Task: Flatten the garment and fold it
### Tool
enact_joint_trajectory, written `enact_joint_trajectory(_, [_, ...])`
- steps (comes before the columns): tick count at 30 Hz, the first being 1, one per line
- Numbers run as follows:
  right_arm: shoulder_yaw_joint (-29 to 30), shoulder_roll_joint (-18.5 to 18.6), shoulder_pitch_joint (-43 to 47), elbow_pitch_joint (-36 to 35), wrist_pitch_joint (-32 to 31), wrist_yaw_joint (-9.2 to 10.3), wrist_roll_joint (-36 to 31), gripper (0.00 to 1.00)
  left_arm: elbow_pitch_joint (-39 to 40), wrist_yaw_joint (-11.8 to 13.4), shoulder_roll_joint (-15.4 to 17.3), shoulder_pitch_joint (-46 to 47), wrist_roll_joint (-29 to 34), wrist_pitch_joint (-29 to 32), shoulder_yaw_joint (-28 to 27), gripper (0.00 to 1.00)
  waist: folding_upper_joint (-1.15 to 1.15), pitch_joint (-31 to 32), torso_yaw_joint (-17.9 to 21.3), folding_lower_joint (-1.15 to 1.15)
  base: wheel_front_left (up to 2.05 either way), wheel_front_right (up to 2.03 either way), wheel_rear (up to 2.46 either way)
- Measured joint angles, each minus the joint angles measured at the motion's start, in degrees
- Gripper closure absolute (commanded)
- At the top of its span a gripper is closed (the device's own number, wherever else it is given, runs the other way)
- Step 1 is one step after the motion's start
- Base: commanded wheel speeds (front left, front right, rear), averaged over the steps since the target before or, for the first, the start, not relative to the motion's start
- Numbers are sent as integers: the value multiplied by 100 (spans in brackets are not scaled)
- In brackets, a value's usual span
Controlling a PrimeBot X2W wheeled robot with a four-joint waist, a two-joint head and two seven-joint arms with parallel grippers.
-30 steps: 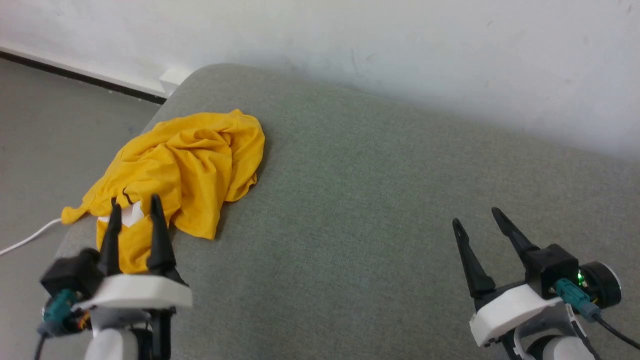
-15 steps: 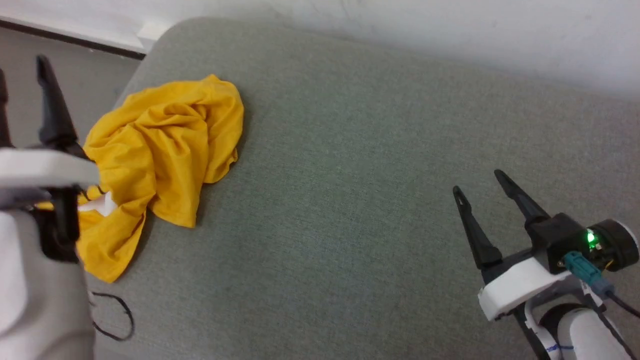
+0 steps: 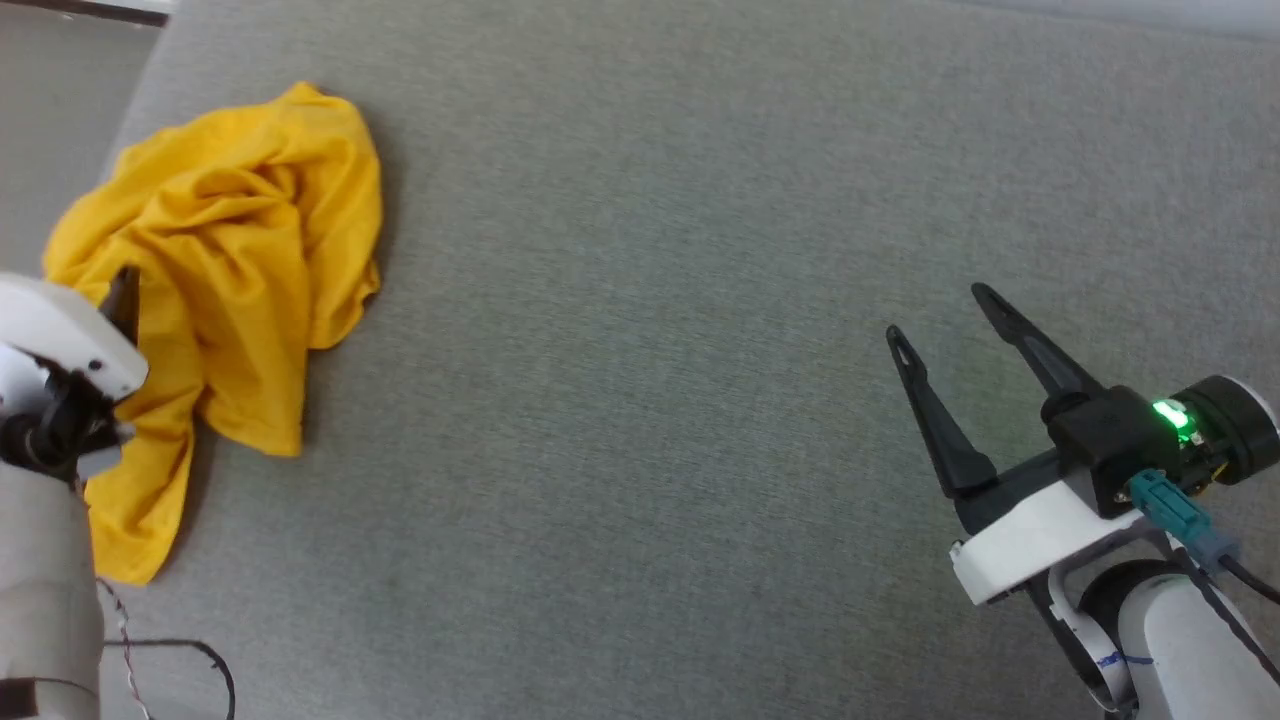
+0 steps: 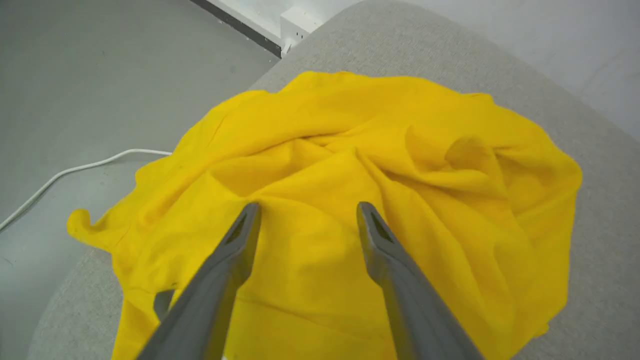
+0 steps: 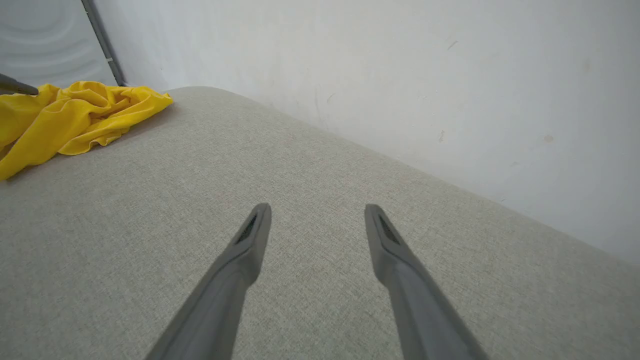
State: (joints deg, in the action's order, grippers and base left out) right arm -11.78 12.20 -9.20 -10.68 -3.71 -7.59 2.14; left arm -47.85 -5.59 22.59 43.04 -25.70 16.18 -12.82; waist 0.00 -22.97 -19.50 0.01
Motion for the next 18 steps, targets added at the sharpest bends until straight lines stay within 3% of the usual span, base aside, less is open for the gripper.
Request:
enact_joint_trajectory(6, [-86, 49, -113, -3, 31, 0, 49, 0, -1180, -82, 149, 233, -234, 525, -8, 0, 0, -237, 214, 0, 0, 0, 0])
enact_joint_trajectory(12, [-151, 43, -113, 36, 89, 0, 107, 0, -1748, -143, 368, 594, -341, 1165, 208, 0, 0, -323, 343, -1, 0, 0, 0])
enact_joint_trajectory(13, [-151, 34, -113, 45, 93, 0, 108, 0, -1788, -142, 386, 654, -341, 1328, 275, 26, 0, -301, 357, -1, 0, 0, 0])
enact_joint_trajectory(14, [-157, 30, -113, 44, 143, 0, 116, 0, -1802, -142, 387, 687, -345, 1456, 326, 40, 0, -274, 365, -1, 0, 0, 0])
enact_joint_trajectory(16, [-187, 8, -115, 46, 250, 0, 151, 0, -1742, -142, 346, 694, -470, 1605, 399, 83, 0, -208, 376, -1, 0, 0, 0])
enact_joint_trajectory(17, [-202, -9, -116, 56, 291, 0, 156, 0, -1695, -142, 335, 685, -520, 1606, 437, 100, 0, -174, 382, -1, 0, 0, 0])
enact_joint_trajectory(18, [-220, -29, -118, 76, 330, 0, 158, 0, -1657, -142, 328, 665, -524, 1578, 489, 100, 0, -136, 390, -1, 0, 0, 0])
